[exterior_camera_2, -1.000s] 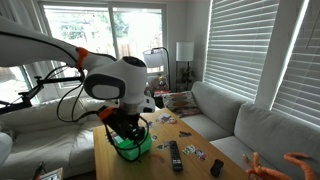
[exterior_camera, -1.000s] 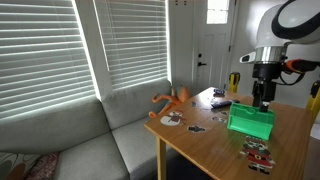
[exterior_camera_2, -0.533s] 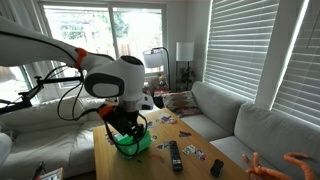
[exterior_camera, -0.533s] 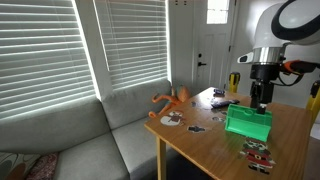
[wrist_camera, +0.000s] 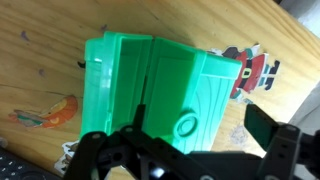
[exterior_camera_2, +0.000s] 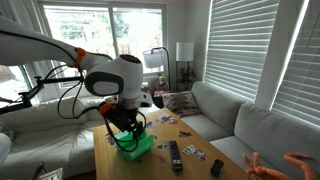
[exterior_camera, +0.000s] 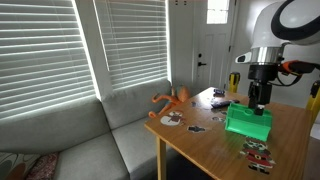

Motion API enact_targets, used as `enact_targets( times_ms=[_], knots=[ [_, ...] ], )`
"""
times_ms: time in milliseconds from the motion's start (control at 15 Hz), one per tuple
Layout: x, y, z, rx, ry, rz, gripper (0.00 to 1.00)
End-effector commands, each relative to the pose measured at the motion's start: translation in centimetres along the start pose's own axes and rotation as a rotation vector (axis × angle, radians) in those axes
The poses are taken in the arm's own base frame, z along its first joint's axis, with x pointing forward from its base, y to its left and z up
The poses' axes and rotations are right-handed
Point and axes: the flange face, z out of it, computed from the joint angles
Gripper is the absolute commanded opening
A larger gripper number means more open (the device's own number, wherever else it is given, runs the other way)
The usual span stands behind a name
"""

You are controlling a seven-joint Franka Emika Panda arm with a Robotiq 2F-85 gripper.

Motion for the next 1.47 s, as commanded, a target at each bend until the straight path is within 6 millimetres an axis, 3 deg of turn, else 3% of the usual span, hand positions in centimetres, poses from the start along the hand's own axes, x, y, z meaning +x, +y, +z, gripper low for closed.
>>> enact_targets(
  times_ms=[0, 200, 533, 933, 1400],
  knots=[
    [-0.7, -0.1, -1.5, -0.048, 0.03, 0.013, 1.0],
    [-1.9, 1.5, -2.5, -0.085, 0.015, 0.041, 1.0],
    [-3.3, 3.2, -1.9, -0.056, -0.013, 0.08, 1.0],
    [-3.7, 3.6, -0.1, 0.008, -0.018, 0.096, 1.0],
    [-3.8, 3.8, 0.5, 0.056, -0.005, 0.119, 1.0]
  ],
)
